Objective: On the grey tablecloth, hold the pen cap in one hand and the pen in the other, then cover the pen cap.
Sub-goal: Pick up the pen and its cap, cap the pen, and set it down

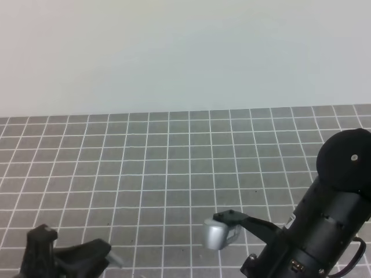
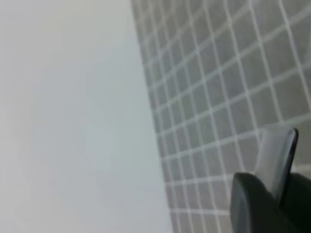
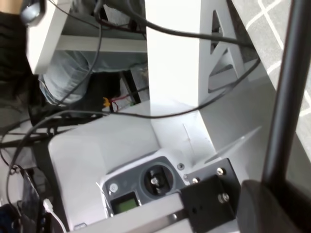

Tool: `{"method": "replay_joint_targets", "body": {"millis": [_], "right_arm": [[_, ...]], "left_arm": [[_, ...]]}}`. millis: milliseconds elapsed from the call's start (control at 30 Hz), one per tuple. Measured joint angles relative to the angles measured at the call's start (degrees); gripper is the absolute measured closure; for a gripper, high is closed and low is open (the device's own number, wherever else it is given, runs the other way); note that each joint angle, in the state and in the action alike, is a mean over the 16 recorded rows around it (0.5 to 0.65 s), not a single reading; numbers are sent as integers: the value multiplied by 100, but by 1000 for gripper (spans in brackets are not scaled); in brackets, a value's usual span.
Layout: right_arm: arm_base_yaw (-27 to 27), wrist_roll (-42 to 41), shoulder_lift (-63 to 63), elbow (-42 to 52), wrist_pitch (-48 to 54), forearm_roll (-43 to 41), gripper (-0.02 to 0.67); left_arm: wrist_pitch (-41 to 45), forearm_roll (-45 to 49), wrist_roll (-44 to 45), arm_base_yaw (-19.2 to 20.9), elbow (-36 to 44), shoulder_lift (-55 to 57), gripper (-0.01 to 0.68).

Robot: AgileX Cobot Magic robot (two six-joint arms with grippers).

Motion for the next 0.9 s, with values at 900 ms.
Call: {"method": "replay_joint_targets", "body": {"millis": [900], "right_arm": [[0, -20, 1, 1, -46, 130, 617]], "left_arm": [[-366, 81, -97, -17, 0, 412, 639]]}}
